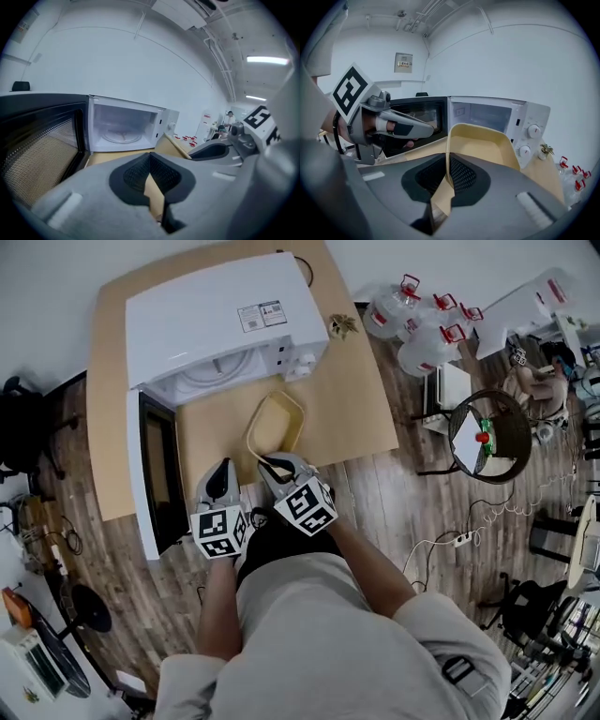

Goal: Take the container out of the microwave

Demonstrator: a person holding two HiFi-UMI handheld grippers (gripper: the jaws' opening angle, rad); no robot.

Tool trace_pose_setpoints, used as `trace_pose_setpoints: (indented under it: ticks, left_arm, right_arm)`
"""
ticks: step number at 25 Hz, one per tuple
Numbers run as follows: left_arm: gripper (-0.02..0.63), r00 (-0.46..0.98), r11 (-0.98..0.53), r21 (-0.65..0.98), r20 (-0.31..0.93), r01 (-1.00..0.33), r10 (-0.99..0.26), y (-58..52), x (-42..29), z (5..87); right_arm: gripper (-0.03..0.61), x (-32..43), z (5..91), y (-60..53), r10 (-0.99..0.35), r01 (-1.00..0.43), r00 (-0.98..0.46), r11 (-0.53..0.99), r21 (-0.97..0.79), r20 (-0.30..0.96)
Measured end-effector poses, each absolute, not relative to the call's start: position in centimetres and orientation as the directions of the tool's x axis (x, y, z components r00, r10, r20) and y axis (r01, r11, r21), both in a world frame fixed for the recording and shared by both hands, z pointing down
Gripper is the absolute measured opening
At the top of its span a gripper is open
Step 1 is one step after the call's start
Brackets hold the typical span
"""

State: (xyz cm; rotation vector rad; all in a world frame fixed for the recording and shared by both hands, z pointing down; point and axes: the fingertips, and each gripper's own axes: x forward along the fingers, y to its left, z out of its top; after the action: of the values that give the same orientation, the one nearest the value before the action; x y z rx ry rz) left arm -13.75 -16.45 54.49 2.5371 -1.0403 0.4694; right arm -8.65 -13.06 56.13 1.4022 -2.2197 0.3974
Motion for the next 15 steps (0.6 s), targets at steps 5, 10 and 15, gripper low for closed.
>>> trace_pose_setpoints:
  ticks: [5,10,15]
  left_arm:
    - [0.002,0.734,-0.726,0.214,0.412,-0.653,-0.539,-14.6,-11.6,54.0]
    - [0.002,0.766,-0.761,0.215,0.398,-0.612,-0.504,-13.4,-9.8,53.0]
    - [0.002,0.785,-0.774,0.220,0.371,-0.593,-0.496,-12.3,-7.7,51.2]
  right_arm:
    - [0.034,-6.9,56.2,-10.5,-0.789,-0.939,-0.300,0.345,-0.019,0.536]
    - [0.034,-5.2,55.0,-9.2,-0.820,-0.955,-0.283,0.287,-0.071,0.497]
    - [0.034,-3.2,53.4,-7.9,-0.836,-0.960,-0.274,0.268,-0.081,0.476]
